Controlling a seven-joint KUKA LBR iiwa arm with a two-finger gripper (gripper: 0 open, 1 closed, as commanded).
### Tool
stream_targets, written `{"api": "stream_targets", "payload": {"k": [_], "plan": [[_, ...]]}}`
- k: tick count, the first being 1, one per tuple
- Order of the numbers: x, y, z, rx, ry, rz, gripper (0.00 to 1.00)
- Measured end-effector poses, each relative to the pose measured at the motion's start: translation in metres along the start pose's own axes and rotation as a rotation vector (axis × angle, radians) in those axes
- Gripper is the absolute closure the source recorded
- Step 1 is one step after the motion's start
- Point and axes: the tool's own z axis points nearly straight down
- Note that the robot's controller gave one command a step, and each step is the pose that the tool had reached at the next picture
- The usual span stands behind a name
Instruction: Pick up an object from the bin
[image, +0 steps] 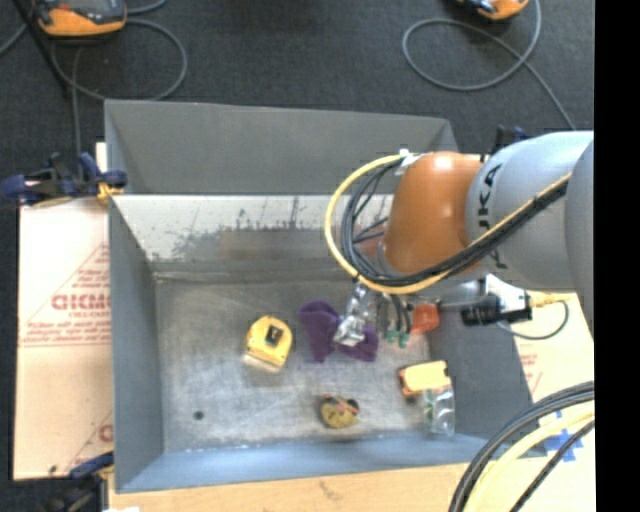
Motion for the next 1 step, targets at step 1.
{"api": "stream_targets", "payload": {"k": [1], "plan": [[-0.0012,0.0003,-0.0191,-0.002,-0.007,-0.001,1.0]]}}
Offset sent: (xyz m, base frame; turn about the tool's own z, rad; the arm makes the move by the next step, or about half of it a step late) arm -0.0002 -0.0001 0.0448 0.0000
